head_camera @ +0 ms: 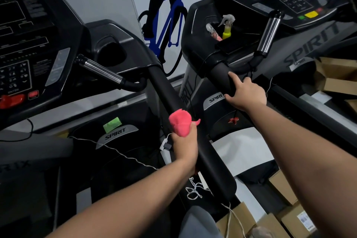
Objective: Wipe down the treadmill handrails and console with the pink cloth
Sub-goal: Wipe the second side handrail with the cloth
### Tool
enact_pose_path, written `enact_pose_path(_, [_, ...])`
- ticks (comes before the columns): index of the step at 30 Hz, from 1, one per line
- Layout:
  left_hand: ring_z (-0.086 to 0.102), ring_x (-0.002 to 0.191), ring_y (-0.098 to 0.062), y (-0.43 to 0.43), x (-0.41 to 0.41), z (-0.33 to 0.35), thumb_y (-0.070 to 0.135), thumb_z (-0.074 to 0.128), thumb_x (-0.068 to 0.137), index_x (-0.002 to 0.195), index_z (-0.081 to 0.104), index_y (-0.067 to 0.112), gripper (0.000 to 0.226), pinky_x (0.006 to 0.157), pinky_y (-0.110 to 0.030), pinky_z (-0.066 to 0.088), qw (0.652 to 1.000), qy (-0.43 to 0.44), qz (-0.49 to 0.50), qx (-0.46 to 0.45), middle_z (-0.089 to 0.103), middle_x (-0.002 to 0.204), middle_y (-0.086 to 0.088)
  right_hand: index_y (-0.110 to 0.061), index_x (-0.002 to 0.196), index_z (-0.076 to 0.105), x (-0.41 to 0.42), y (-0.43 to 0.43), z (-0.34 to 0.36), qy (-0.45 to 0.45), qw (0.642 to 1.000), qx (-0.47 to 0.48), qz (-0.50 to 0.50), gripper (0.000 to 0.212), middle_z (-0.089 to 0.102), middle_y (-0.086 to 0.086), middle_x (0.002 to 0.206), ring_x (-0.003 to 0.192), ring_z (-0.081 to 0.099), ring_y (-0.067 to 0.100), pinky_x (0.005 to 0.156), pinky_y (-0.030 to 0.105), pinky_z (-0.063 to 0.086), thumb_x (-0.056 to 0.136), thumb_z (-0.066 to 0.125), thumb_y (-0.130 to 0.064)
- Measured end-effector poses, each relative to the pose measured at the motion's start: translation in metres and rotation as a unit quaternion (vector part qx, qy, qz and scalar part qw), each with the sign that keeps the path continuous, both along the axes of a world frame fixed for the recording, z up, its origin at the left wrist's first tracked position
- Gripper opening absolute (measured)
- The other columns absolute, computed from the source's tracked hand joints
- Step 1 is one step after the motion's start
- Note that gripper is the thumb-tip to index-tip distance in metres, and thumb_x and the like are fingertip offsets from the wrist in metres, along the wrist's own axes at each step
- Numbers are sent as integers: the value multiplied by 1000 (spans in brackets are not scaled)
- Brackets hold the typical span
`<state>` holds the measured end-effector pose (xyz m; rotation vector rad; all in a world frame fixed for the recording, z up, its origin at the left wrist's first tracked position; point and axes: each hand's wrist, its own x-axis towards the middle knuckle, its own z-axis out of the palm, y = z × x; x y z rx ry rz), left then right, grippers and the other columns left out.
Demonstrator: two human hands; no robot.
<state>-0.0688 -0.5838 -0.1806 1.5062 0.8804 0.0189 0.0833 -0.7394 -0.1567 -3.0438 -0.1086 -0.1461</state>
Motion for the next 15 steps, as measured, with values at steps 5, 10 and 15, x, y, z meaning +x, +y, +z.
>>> enact_pose_path(5, [62, 103, -23, -18, -37, -23, 80, 50, 67, 100, 62, 29, 62, 101, -41, 44, 992, 15, 10, -127, 67, 104, 1, -40, 149, 11, 1, 0, -1, 0, 1000, 0, -2, 77, 48, 16, 121, 94, 57, 37, 61, 34, 36, 86, 53, -52])
enact_pose_path(10, [47, 129, -19, -17, -45, -61, 97, 45, 50, 132, 52, 34, 103, 110, -44, 34, 958, -4, -2, -288, 49, 142, 3, -39, 149, 10, 0, 0, -1, -1, 1000, -5, -3, 76, 47, 16, 122, 94, 57, 36, 61, 34, 36, 87, 52, -53])
enact_pose_path(15, [58, 115, -29, 0, -16, -29, 97, 38, 55, 114, 67, 18, 102, 107, -46, 40, 948, -1, 5, -318, 65, 119, -12, -40, 149, 10, 0, -1, -2, -1, 1000, -1, -3, 76, 48, 15, 121, 94, 57, 36, 62, 33, 38, 86, 52, -54])
